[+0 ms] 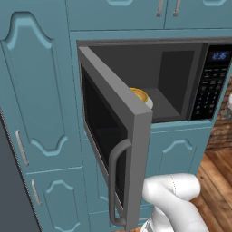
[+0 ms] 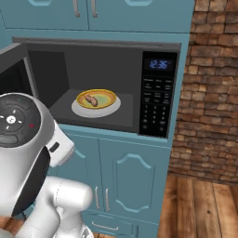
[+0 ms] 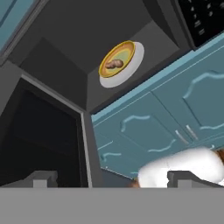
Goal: Pick the potato from the counter and place it in the microwave. Then turn on the microwave.
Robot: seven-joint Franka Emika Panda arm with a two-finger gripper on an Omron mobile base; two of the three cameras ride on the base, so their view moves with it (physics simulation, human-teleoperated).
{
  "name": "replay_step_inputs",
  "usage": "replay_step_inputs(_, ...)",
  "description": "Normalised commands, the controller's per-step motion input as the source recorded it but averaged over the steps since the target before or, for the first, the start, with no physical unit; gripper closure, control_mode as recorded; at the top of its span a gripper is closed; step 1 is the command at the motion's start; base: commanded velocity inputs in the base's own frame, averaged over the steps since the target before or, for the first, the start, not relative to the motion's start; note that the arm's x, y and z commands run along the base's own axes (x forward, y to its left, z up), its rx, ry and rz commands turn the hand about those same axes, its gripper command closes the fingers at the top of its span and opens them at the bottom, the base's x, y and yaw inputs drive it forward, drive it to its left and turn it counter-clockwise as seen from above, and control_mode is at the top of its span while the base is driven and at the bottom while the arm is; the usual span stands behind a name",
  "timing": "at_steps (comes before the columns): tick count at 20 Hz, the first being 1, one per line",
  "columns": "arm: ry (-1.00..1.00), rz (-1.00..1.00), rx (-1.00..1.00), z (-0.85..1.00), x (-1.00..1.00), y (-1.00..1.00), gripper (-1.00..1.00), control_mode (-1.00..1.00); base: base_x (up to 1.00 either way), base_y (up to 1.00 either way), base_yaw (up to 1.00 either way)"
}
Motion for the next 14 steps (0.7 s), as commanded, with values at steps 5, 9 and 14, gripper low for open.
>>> replay_step_inputs(5, 0.05, 0.00, 0.07, 0.00, -0.41, 0.11, -1.00, -1.00, 0.00, 0.00, 0.00)
replay_step_inputs(9, 0.03, 0.00, 0.10, 0.00, -0.48, 0.08, -1.00, -1.00, 0.00, 0.00, 0.00)
replay_step_inputs(14, 0.02, 0.00, 0.10, 0.00, -0.46, 0.08, -1.00, -1.00, 0.00, 0.00, 0.00)
